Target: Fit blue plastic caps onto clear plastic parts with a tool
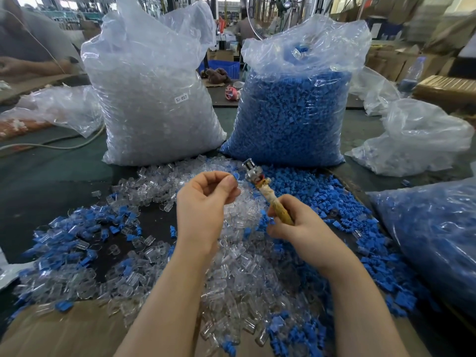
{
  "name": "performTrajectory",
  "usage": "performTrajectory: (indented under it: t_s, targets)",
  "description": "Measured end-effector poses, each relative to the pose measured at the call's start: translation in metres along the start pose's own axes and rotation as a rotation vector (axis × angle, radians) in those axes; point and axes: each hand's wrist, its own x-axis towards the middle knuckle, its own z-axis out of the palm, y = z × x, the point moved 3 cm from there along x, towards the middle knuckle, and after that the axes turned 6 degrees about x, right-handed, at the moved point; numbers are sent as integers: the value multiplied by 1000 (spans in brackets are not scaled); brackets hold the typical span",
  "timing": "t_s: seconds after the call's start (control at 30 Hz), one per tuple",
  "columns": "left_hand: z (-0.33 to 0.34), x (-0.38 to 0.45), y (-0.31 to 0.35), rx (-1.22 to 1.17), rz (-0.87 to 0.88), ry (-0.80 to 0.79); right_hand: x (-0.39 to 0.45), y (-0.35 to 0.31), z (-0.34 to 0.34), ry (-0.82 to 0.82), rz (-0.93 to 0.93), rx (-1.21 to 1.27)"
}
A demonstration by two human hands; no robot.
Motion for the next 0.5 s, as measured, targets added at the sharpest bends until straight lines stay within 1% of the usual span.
performTrajectory:
  t_s: [0.17, 0.37, 0.5]
  targets:
    - [-2, 2, 2, -9, 22, 0, -1, -1, 3, -78, -7, -28]
    - [-5, 3, 3, 1, 42, -11, -1, -3, 6, -98, -23, -31]
    - [-6, 4, 5, 2, 57, -47, -1, -3, 6, -101, -75, -105]
